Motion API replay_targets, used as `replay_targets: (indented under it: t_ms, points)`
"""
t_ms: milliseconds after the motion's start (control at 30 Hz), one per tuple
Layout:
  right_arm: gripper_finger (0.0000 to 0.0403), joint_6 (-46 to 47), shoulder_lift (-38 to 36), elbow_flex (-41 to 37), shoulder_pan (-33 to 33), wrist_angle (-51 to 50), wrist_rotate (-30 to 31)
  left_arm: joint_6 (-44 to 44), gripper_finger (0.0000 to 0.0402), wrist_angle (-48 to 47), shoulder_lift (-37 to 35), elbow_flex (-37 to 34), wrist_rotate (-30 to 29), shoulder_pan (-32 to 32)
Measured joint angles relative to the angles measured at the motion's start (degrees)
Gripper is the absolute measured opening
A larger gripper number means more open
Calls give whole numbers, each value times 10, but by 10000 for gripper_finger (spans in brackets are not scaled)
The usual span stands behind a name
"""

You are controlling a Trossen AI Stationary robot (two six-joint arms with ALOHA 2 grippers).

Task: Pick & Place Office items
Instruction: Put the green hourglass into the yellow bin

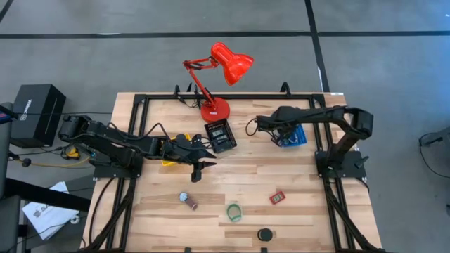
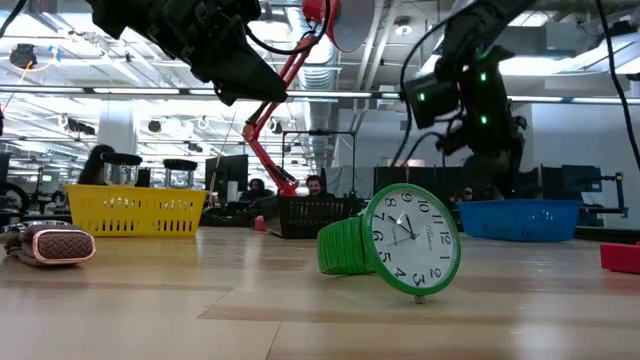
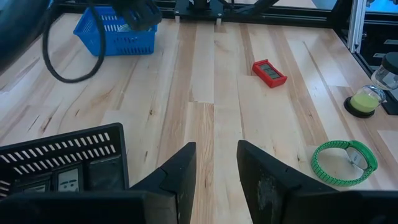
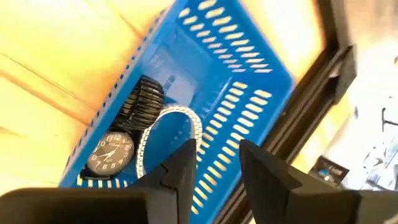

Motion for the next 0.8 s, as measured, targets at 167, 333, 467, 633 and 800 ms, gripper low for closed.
replay_targets:
  t_ms: [167, 333, 467, 633, 800]
  points:
    - [113, 9, -48, 25, 39, -10, 13, 0, 110, 0, 0, 0, 0, 0]
    - [113, 42, -130, 26, 94, -5, 13, 0, 110, 1, 0, 0, 0, 0]
    - [113, 50, -192, 21, 150, 9, 12, 0, 110, 3, 0, 0, 0, 0]
    - [113, 49, -257, -17, 223, 88, 11, 0, 110, 6, 0, 0, 0, 0]
    - [113, 34, -314, -87, 280, 186, 1, 0, 110, 11, 0, 0, 0, 0]
